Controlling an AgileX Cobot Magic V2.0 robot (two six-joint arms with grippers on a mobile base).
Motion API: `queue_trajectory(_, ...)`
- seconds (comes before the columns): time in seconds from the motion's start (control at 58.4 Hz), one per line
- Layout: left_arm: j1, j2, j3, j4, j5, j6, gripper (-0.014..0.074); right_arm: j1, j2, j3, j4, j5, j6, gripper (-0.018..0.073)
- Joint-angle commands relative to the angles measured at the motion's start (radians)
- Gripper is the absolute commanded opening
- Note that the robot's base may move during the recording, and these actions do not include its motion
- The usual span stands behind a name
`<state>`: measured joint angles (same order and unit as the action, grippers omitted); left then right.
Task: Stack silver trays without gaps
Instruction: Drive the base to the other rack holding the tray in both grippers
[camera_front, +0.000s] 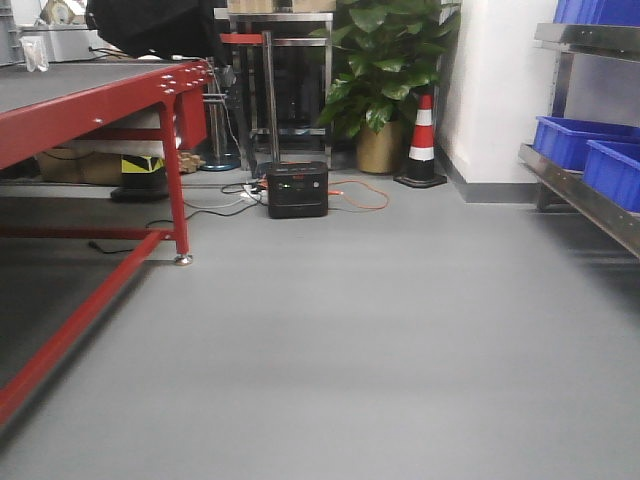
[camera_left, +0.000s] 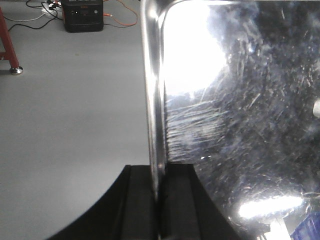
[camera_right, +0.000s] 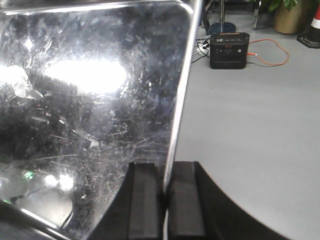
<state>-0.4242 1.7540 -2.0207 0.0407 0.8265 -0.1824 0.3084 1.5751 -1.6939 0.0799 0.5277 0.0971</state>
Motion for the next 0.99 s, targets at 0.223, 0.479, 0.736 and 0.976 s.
queue_trajectory(0.223,-0.013,-0.008,-0.008,-0.028,-0.037,0.014,-0.002,0.014,-0.013,-0.01,0.03,-0.068,-0.017,-0.0075)
queue_trajectory(0.479,-0.013,-0.008,-0.008,-0.028,-0.037,0.014,-0.002,0.014,-0.013,-0.01,0.03,-0.068,-0.017,-0.0075)
queue_trajectory(0.736,-0.013,-0.008,-0.008,-0.028,-0.037,0.014,-0.002,0.014,-0.013,-0.01,0.03,-0.068,-0.017,-0.0075)
queue_trajectory(0.976,-0.013,-0.008,-0.008,-0.028,-0.037,0.014,-0.002,0.014,-0.013,-0.01,0.03,-0.068,-0.017,-0.0075)
